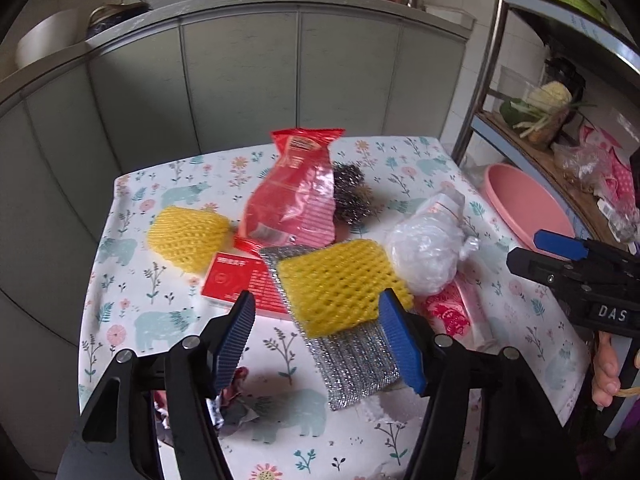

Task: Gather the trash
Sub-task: 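Grasp the pink-and-white paper packet with the right gripper while the left gripper grasps the yellow foam net, then carry the paper packet with the right gripper while the left gripper carries the foam net to the pink basin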

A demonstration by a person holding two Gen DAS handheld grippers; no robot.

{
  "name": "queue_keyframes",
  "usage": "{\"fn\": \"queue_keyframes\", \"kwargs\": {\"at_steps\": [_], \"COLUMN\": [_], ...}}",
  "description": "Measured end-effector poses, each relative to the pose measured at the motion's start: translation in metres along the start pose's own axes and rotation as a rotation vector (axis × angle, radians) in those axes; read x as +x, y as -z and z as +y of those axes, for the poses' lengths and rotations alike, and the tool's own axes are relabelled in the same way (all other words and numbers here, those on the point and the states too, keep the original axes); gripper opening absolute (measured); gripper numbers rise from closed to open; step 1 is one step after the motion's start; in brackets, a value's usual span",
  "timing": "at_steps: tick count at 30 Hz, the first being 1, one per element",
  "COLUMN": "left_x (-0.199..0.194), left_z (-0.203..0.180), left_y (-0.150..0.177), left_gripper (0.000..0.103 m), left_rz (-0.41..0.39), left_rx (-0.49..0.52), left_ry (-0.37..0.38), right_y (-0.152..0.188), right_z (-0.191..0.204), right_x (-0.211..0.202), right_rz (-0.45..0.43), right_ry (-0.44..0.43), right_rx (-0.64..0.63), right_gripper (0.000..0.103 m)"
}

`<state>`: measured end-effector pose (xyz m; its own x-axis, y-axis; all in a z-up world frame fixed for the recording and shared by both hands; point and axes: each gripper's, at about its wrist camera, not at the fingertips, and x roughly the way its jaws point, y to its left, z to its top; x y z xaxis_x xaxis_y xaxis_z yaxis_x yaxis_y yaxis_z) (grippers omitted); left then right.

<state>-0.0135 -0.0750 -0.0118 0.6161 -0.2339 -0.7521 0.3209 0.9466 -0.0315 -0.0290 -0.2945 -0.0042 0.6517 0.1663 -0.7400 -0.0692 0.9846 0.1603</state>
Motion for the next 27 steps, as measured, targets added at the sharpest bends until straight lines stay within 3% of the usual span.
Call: {"fn": "queue_keyframes", "kwargs": {"at_steps": [4, 8, 12, 15, 26, 27], "left_x": [0.016, 0.025, 0.022, 0.017, -0.009, -0.011], "left_z": [-0.004, -0.005, -0.007, -0.006, -0.013, -0.014], "left_y": [-0.001, -0.001, -0.002, -0.002, -0.011, -0.012], "left_gripper": [0.051, 0.035, 0.012, 0.007, 0.006, 0.006], "left_rz": [0.049, 0.066, 0.047, 0.035, -0.029, -0.035], "left_rx": [-0.001, -0.009, 0.003, 0.000, 0.018, 0.017], "left_ry": [-0.008, -0.003, -0.005, 0.008, -0.012, -0.014], "right_y": [0.006, 0.010, 0.012, 0.014, 0.021, 0.020], "right_z": [0.009, 0.013, 0.012, 0.015, 0.016, 0.015], "right_x": [0.002, 0.007, 0.013, 0.017, 0.028, 0.026], "right_rz": [0.018, 0.040, 0.063, 0.081, 0.135, 0.124], "right_ry": [-0.062, -0.083, -0.107, -0.127, -0.172, -0.175], "right_rx": [-0.030, -0.041, -0.023, -0.013, 0.016, 0.018], "right_gripper": [0.077, 0.077, 0.077, 0.075, 0.029, 0.020]}}
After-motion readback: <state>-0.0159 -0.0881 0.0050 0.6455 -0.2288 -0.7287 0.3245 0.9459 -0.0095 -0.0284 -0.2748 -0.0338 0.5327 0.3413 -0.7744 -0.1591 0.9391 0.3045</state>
